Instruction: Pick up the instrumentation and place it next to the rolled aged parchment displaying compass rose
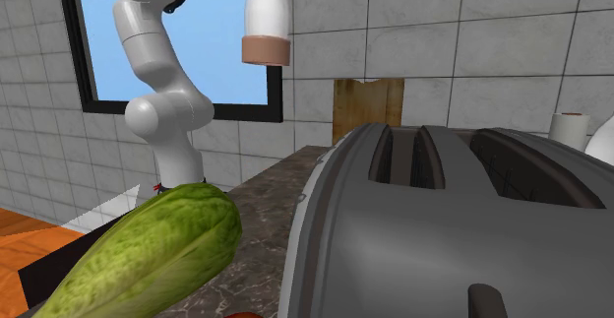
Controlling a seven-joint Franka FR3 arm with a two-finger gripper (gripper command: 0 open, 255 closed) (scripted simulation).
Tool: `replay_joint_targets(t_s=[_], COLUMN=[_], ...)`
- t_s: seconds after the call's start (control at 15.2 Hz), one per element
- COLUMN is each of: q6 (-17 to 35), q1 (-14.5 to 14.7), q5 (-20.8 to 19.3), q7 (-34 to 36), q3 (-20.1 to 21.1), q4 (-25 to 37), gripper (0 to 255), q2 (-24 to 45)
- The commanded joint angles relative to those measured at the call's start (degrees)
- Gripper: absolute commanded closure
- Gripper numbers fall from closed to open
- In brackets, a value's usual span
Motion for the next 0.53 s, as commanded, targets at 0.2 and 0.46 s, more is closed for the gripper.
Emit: replay_joint_targets(t_s=[0.2,0.46], q6=[-4.29,-7.92], q1=[0.03,-0.03], q5=[0.28,0.57], q7=[-1.46,-2.89], q3=[-0.25,-0.66], q4=[7.4,14.16], gripper=[255,255], q2=[3.04,6.09])
